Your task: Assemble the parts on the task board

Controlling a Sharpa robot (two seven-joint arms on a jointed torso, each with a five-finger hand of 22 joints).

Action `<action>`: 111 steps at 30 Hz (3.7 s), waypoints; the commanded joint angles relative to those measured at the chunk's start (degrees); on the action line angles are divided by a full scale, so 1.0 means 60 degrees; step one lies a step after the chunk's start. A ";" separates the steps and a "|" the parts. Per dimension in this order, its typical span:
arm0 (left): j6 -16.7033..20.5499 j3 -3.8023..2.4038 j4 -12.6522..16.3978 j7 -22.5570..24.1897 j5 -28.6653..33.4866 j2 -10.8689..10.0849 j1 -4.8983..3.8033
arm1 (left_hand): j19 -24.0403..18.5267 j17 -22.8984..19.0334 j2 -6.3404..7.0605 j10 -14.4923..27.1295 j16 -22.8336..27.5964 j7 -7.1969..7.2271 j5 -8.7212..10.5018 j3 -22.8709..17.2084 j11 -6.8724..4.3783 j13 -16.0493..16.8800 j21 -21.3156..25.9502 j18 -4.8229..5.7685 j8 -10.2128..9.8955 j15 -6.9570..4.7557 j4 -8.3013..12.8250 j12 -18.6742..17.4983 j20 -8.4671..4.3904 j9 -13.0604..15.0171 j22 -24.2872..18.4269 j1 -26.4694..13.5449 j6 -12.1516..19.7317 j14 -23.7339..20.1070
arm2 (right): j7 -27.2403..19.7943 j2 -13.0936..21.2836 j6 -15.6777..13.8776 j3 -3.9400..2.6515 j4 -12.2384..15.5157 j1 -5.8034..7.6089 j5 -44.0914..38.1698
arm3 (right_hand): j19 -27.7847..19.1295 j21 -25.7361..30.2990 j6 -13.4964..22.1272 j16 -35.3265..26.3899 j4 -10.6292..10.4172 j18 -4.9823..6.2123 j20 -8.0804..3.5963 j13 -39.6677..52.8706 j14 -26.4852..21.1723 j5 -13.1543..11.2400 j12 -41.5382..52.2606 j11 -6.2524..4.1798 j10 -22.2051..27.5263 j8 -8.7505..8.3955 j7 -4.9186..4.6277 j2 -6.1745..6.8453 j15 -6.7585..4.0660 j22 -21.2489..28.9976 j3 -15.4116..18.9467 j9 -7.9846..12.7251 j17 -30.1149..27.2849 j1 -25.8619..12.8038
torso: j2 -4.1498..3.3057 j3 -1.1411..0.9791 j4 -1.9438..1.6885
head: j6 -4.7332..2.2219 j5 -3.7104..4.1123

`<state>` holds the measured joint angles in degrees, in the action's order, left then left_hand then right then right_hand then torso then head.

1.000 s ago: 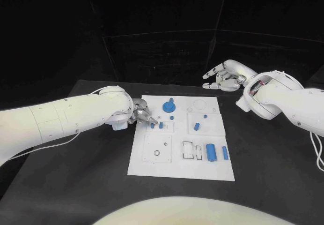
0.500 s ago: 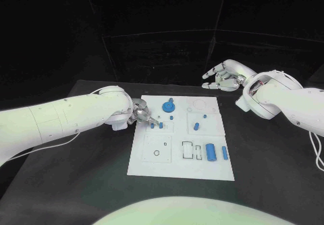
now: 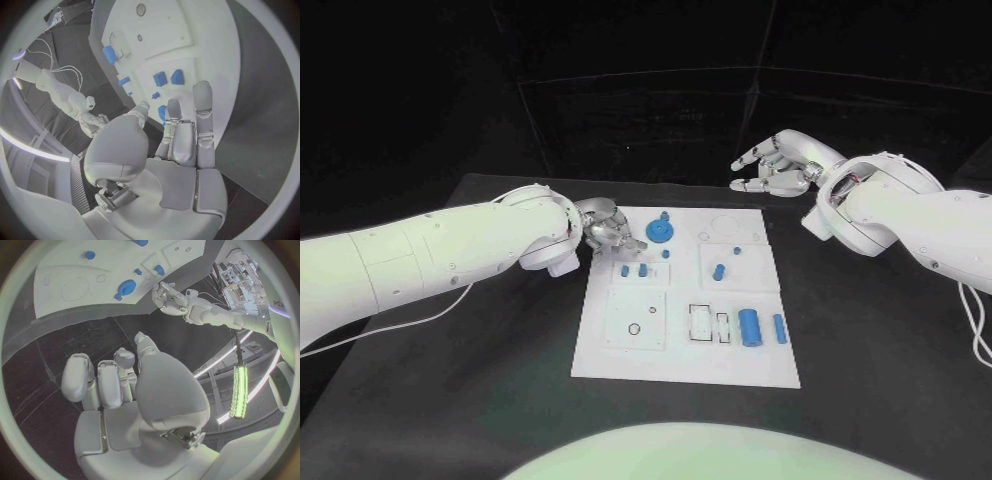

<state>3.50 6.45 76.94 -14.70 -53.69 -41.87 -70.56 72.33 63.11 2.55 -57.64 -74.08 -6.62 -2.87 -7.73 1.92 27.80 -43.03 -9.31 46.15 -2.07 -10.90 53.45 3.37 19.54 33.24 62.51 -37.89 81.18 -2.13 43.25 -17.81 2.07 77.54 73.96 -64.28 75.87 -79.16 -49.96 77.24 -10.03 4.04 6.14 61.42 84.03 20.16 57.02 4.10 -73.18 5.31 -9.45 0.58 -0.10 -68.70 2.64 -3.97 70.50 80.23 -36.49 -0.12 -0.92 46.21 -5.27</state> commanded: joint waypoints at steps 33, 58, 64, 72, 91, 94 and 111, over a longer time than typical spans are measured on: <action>0.0696 0.0512 -0.1715 0.2848 -0.3985 0.1923 -0.0004 | 0.1205 -0.0494 0.0294 0.1155 -0.0028 -0.0490 0.0023 -0.1154 0.0653 -0.3800 0.0747 -0.0161 -0.4145 0.0412 0.2829 -0.4444 0.0373 -0.2637 -0.0734 0.2392 -0.1781 0.0382 | 0.0000 -0.0140 -0.0264 -0.0005 -0.0063 0.0014 -0.0034 | -0.0108 0.0092 0.0066 -0.0130 -0.0080 0.0143 0.0000 -0.0036 0.0306 0.0076 -0.0051 0.0015 0.0043 0.0030 -0.0014 -0.0135 -0.0018 0.0116 -0.0042 -0.0003 -0.0100 0.0040 | -0.0014 0.0002 0.0020 | -0.0142 0.0180; -0.0009 0.0525 -0.2234 0.2669 -0.4460 0.2504 0.0003 | 0.1524 -0.0478 0.0012 0.0498 -0.0181 -0.0329 0.0023 -0.1226 0.0498 -0.4005 -0.0121 -0.0043 -0.4439 0.0286 0.3063 -0.4572 0.0279 -0.2615 0.0183 0.2375 -0.2430 0.0519 | -0.0013 -0.0191 -0.0259 -0.0005 -0.0070 0.0013 -0.0034 | -0.0117 0.0100 0.0064 -0.0142 -0.0079 0.0146 0.0000 -0.0017 0.0302 0.0080 -0.0031 0.0016 0.0039 0.0032 -0.0013 -0.0147 -0.0019 0.0129 -0.0049 -0.0004 -0.0113 0.0060 | -0.0007 -0.0002 0.0017 | -0.0097 0.0200; -0.0201 0.0525 -0.2368 0.2644 -0.4567 0.2590 0.0007 | 0.1594 -0.0692 -0.0073 0.0299 -0.0097 -0.0304 0.0021 -0.1412 0.0464 -0.4028 -0.0421 0.0013 -0.4529 0.0256 0.3155 -0.4694 0.0248 -0.2619 0.0527 0.2359 -0.2609 0.0505 | -0.0012 -0.0197 -0.0260 -0.0005 -0.0070 0.0013 -0.0034 | -0.0117 0.0100 0.0064 -0.0142 -0.0079 0.0146 0.0000 -0.0017 0.0302 0.0080 -0.0031 0.0016 0.0039 0.0032 -0.0013 -0.0147 -0.0019 0.0129 -0.0049 -0.0004 -0.0113 0.0060 | -0.0002 -0.0008 0.0003 | -0.0087 0.0213; -0.0444 0.0525 -0.2460 0.2617 -0.4736 0.2676 0.0041 | 0.1645 -0.0907 -0.0069 0.0131 -0.0012 -0.0271 0.0023 -0.1540 0.0434 -0.4036 -0.0612 0.0044 -0.4631 0.0228 0.3225 -0.4845 0.0220 -0.2623 0.0739 0.2258 -0.2754 0.0499 | -0.0013 -0.0203 -0.0262 -0.0006 -0.0065 0.0013 -0.0034 | -0.0117 0.0100 0.0064 -0.0142 -0.0079 0.0146 0.0000 -0.0017 0.0302 0.0080 -0.0031 0.0016 0.0039 0.0032 -0.0013 -0.0147 -0.0019 0.0129 -0.0049 -0.0004 -0.0113 0.0060 | -0.0006 -0.0007 0.0010 | -0.0086 0.0206; -0.0236 0.0523 -0.2483 0.2607 -0.4767 0.2646 0.0071 | 0.1767 -0.1157 -0.0457 -0.0309 0.0022 -0.0249 0.0020 -0.2186 0.0367 -0.4021 -0.1157 0.0128 -0.4821 0.0169 0.3480 -0.5205 0.0165 -0.2588 0.1357 0.2370 -0.3171 0.0534 | -0.0024 -0.0195 -0.0269 -0.0006 -0.0056 0.0013 -0.0034 | -0.0116 0.0101 0.0052 -0.0145 -0.0077 0.0145 -0.0001 -0.0007 0.0300 0.0082 -0.0019 0.0014 0.0040 0.0040 -0.0013 -0.0169 -0.0019 0.0125 -0.0062 -0.0006 -0.0110 0.0098 | -0.0006 0.0001 0.0000 | -0.0081 0.0215; -0.0009 0.0522 -0.2478 0.2718 -0.4766 0.2637 0.0078 | 0.1793 -0.1179 -0.0561 -0.0491 0.0014 -0.0226 0.0021 -0.2371 0.0330 -0.4017 -0.1260 0.0139 -0.4803 0.0137 0.3549 -0.5232 0.0139 -0.2574 0.1472 0.2423 -0.3332 0.0542 | -0.0029 -0.0195 -0.0272 -0.0006 -0.0054 0.0013 -0.0034 | -0.0114 0.0099 0.0051 -0.0144 -0.0076 0.0144 -0.0001 -0.0003 0.0300 0.0082 -0.0014 0.0013 0.0038 0.0041 -0.0013 -0.0173 -0.0019 0.0121 -0.0065 -0.0007 -0.0108 0.0105 | -0.0003 -0.0005 0.0004 | -0.0084 0.0208; 0.0722 0.0285 -0.1704 0.3030 -0.4523 0.2136 0.0090 | 0.1804 -0.1252 -0.0463 -0.0828 -0.0044 -0.0240 0.0023 -0.2876 0.0324 -0.4028 -0.1449 0.0180 -0.5008 0.0119 0.3783 -0.5650 0.0094 -0.2600 0.1698 0.2147 -0.3576 0.0558 | -0.0040 -0.0170 -0.0279 -0.0006 -0.0082 0.0013 -0.0034 | -0.0117 0.0102 0.0049 -0.0149 -0.0080 0.0146 -0.0001 -0.0012 0.0299 0.0081 -0.0024 0.0013 0.0044 0.0042 -0.0014 -0.0189 -0.0020 0.0126 -0.0071 -0.0007 -0.0114 0.0113 | 0.0008 -0.0007 -0.0017 | -0.0143 0.0212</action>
<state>6.32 8.36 66.10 2.36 -81.51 -28.78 -69.87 82.97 55.68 -0.14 -62.31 -74.06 -7.99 -2.64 -24.63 3.83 3.63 -51.37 -9.30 16.26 -1.02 11.77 19.74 3.99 3.94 43.34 75.97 -59.10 83.95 -2.03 42.20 -18.81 2.07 77.01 73.93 -64.31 75.47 -78.71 -49.96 76.66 -10.34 4.00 6.14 61.34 84.03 20.39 57.02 4.10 -73.18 5.31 -9.45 0.04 -0.10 -67.98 2.32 -3.97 69.81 80.76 -36.47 -0.13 -0.94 45.46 -3.92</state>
